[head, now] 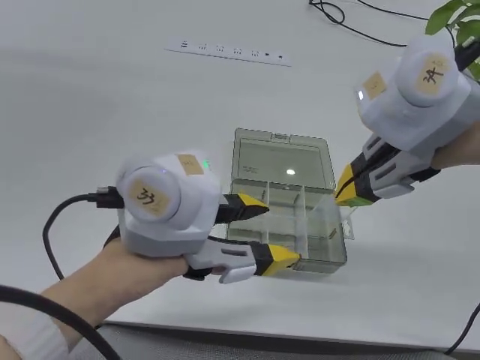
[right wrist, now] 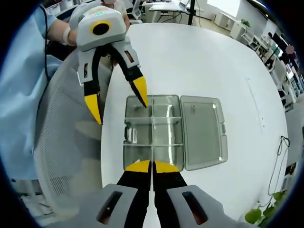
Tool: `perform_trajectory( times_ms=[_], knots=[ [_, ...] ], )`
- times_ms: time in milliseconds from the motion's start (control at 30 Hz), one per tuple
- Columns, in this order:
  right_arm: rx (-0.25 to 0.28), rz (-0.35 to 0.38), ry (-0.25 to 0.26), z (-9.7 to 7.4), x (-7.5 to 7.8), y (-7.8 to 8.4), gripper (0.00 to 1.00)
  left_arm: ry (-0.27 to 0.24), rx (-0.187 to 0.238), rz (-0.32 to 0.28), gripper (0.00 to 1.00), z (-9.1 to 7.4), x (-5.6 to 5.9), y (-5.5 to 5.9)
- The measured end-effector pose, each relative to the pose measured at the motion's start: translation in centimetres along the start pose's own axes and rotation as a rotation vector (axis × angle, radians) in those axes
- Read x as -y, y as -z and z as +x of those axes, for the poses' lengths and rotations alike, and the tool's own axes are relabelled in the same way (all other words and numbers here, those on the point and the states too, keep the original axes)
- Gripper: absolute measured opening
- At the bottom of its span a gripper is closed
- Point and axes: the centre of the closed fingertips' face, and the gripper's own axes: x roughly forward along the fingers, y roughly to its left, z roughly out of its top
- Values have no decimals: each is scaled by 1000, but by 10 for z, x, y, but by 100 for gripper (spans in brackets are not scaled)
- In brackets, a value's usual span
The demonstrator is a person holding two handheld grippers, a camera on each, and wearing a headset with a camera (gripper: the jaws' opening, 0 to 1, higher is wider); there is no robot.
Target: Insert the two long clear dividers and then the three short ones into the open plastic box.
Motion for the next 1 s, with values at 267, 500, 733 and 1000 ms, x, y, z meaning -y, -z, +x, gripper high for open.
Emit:
perform_trajectory(
  times_ms=[267, 500, 733, 1000],
  knots=[
    [-14, -8, 8, 5, 4, 3, 2, -44, 4, -25, 59, -8, -12, 4],
    [-14, -13, -3, 5, 0, 0, 2, -50, 9, -34, 58, -9, -14, 4],
    [-30, -12, -15, 6, -1, 0, 2, -57, 17, -35, 58, -11, -16, 2],
    [-69, -16, -25, 7, -3, 3, 2, -73, 26, -42, 57, -16, -20, 2]
  ],
)
